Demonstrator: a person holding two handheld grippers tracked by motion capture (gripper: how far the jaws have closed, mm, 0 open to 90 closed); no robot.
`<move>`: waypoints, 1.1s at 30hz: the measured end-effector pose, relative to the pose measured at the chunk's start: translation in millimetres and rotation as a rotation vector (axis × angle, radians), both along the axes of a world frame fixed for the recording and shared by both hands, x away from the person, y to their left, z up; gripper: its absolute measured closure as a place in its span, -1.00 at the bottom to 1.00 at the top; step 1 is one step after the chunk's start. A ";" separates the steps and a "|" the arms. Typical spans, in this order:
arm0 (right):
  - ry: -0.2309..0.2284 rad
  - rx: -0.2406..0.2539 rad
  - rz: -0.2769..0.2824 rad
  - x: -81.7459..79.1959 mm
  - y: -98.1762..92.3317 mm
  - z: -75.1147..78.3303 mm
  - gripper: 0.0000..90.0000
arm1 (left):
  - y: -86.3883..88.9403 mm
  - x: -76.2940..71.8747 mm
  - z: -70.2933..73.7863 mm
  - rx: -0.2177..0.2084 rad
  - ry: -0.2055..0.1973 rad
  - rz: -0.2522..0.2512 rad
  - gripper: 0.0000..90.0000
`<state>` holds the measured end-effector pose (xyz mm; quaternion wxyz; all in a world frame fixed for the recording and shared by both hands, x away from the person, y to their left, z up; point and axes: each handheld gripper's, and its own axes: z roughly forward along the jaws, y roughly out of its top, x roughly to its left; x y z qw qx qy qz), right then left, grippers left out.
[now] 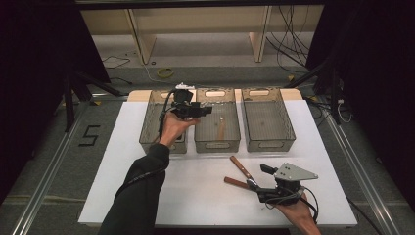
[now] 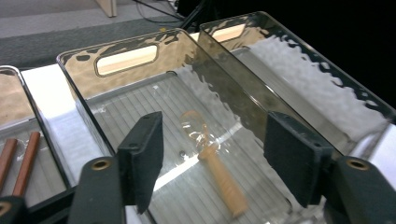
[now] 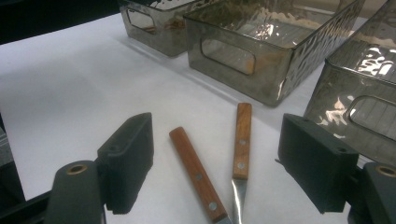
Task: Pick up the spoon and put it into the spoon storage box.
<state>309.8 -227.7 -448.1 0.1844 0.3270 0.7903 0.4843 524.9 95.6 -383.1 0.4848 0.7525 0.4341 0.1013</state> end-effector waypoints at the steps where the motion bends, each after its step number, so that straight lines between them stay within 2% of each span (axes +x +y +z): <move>1: 0.000 0.000 -0.001 0.2 0.0 -0.1 -0.39 | 3.0 -2.6 0.4 0.001 0.003 -0.011 -0.20; 9: 0.006 -0.011 -0.010 0.7 -0.4 -0.2 -0.39 | 17.7 -25.6 0.0 -0.025 0.006 -0.041 -0.30; 14: 0.008 -0.006 -0.023 1.3 -2.5 1.2 -0.39 | 28.7 -47.5 0.0 -0.049 -0.022 -0.065 -0.33; 18: 0.017 -0.016 -0.028 1.9 -3.0 1.1 -0.39 | 38.1 -65.4 -1.0 -0.086 -0.042 -0.077 -0.35; 21: 0.020 -0.020 -0.027 2.3 -2.7 0.4 -0.39 | 43.2 -77.8 -3.6 -0.099 -0.057 -0.082 -0.36; 23: 0.022 -0.021 -0.029 2.5 -2.9 0.3 -0.39 | 47.0 -85.2 -6.9 -0.122 -0.068 -0.082 -0.36; 33: 0.034 -0.033 -0.020 2.7 -1.7 -0.7 -0.39 | 50.3 -106.8 -18.5 -0.089 -0.078 -0.132 -0.40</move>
